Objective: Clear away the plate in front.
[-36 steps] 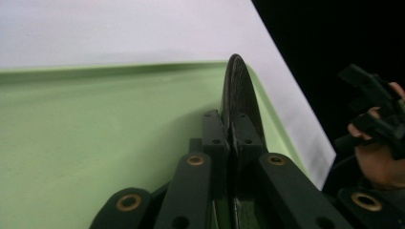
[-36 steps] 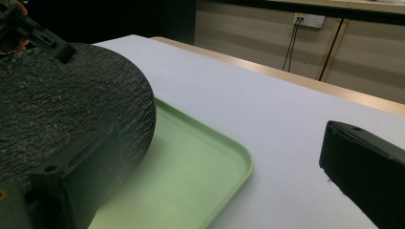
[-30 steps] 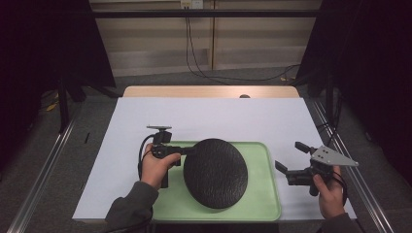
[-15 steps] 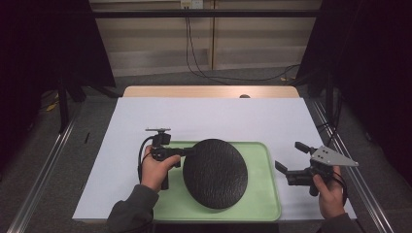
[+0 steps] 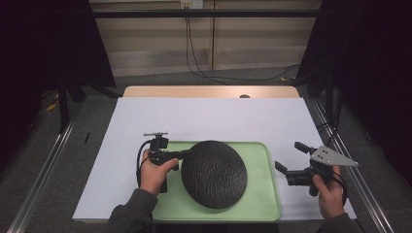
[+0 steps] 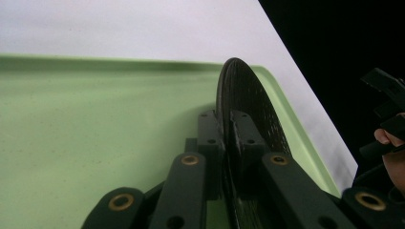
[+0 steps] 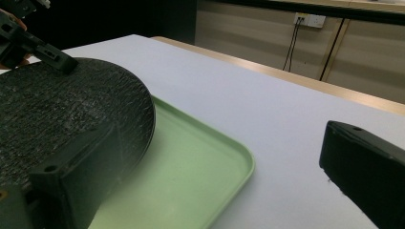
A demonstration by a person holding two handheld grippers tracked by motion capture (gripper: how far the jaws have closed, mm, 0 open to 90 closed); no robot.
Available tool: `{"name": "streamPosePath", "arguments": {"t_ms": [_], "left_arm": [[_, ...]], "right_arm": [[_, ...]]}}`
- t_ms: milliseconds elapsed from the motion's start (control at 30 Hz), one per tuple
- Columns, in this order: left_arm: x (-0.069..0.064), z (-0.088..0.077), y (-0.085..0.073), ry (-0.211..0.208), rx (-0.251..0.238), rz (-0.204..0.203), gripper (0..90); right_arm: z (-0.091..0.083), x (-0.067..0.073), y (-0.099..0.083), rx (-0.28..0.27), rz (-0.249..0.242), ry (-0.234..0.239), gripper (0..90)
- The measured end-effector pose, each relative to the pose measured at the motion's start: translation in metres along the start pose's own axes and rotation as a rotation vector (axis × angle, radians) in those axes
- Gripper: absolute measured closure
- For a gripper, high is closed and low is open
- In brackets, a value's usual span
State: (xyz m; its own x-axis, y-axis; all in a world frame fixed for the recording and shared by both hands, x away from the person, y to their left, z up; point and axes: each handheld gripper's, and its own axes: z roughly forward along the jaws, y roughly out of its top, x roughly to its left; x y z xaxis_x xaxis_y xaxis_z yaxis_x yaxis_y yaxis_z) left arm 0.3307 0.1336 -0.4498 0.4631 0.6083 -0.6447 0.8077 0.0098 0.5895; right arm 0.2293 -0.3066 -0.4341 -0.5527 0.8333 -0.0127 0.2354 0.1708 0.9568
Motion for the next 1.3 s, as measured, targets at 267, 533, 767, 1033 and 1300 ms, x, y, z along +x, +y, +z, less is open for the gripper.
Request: {"name": "streamPosePath", "arguments": {"t_ms": [267, 533, 767, 1033, 1300], "left_arm": [[0.008, 0.001, -0.005, 0.001, 0.001, -0.021, 83.0], [0.009, 0.0, -0.009, 0.034, -0.014, 0.005, 81.6], [0.013, 0.001, -0.013, 0.042, -0.018, -0.008, 80.7], [0.014, 0.001, -0.017, 0.069, -0.019, 0.006, 79.4], [0.017, 0.001, -0.02, 0.087, -0.015, -0.003, 78.7]], "right_arm": [[0.0, 0.0, 0.0, 0.0, -0.004, 0.004, 0.5], [0.0, 0.001, 0.0, 0.002, -0.005, 0.008, 0.5], [0.0, 0.001, 0.0, 0.004, -0.015, 0.007, 0.5], [0.0, 0.002, 0.0, -0.001, -0.016, 0.013, 0.5], [0.001, 0.002, 0.0, 0.001, -0.02, 0.01, 0.5]]}}
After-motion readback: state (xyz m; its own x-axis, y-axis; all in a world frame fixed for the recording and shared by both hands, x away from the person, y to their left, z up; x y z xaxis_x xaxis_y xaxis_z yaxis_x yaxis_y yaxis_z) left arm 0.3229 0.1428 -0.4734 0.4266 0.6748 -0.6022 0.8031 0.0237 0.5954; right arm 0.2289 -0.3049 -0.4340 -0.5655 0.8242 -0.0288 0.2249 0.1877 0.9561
